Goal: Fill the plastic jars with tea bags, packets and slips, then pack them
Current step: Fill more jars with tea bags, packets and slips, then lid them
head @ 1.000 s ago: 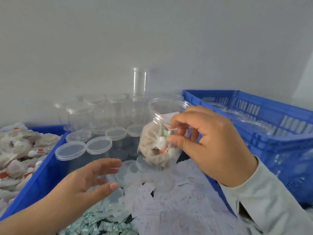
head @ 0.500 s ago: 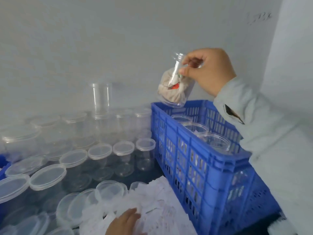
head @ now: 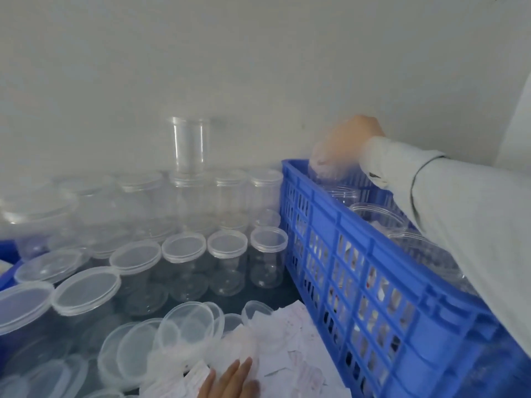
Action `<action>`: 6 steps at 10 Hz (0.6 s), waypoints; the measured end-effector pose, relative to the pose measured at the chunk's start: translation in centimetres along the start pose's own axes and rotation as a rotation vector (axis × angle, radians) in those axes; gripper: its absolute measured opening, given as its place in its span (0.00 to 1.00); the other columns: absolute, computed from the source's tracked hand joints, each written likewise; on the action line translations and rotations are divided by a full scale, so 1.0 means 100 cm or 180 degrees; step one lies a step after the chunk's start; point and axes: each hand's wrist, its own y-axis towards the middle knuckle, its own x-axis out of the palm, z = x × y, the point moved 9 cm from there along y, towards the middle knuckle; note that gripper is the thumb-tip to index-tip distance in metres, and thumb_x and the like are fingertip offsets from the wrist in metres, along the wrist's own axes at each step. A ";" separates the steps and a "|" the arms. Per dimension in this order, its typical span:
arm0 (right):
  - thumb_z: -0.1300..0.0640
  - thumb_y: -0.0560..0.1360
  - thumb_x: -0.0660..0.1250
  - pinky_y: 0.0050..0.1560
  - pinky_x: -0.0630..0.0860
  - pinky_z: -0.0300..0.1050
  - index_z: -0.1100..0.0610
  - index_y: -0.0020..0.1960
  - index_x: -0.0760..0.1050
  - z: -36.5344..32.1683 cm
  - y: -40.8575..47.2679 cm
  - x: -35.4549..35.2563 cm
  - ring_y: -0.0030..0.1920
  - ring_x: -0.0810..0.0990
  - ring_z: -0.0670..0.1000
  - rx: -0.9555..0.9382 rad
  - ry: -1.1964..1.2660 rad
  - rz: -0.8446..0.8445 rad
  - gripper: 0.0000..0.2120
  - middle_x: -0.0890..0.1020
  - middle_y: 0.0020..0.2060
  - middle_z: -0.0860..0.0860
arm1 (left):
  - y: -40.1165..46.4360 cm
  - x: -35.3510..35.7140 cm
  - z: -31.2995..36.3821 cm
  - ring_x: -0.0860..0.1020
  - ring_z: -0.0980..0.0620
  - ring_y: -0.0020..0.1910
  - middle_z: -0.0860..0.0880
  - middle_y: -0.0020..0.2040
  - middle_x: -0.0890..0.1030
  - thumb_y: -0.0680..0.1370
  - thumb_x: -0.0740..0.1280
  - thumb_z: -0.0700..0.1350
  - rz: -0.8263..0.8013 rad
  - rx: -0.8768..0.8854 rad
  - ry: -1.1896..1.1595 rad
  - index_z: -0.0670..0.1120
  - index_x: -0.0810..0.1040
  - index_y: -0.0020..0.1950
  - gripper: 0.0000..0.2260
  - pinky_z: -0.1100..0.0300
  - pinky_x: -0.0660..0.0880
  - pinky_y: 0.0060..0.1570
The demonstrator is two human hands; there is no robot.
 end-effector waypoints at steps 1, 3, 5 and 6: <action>0.60 0.76 0.66 0.55 0.71 0.38 0.57 0.54 0.83 0.006 0.008 0.001 0.56 0.79 0.53 0.0097 0.0081 0.0129 0.09 0.83 0.55 0.52 | 0.010 -0.005 0.011 0.63 0.86 0.50 0.75 0.53 0.75 0.77 0.45 0.35 0.0454 -0.0635 -0.0639 0.61 0.64 0.60 0.23 0.51 0.34 0.54; 0.61 0.73 0.69 0.52 0.75 0.42 0.57 0.52 0.83 0.013 0.005 0.015 0.41 0.80 0.54 0.0312 0.0144 -0.0246 0.09 0.84 0.51 0.53 | 0.002 0.017 0.037 0.84 0.55 0.37 0.55 0.40 0.85 0.80 0.44 0.50 0.0625 -0.1295 -0.2482 0.55 0.74 0.41 0.19 0.61 0.65 0.51; 0.63 0.75 0.66 0.56 0.76 0.45 0.58 0.52 0.83 -0.001 -0.005 0.028 0.46 0.80 0.53 0.0197 0.0059 -0.0406 0.10 0.84 0.50 0.53 | -0.001 -0.007 0.023 0.80 0.53 0.43 0.54 0.36 0.84 0.80 0.46 0.52 0.1958 -0.1633 -0.2059 0.51 0.63 0.42 0.11 0.61 0.58 0.57; 0.62 0.76 0.65 0.58 0.77 0.49 0.63 0.56 0.81 -0.002 -0.008 0.048 0.53 0.81 0.58 0.0249 -0.0167 -0.0659 0.11 0.83 0.52 0.58 | -0.004 -0.008 0.024 0.76 0.56 0.44 0.55 0.34 0.84 0.80 0.47 0.51 0.2334 -0.1695 -0.1871 0.51 0.63 0.42 0.11 0.61 0.59 0.57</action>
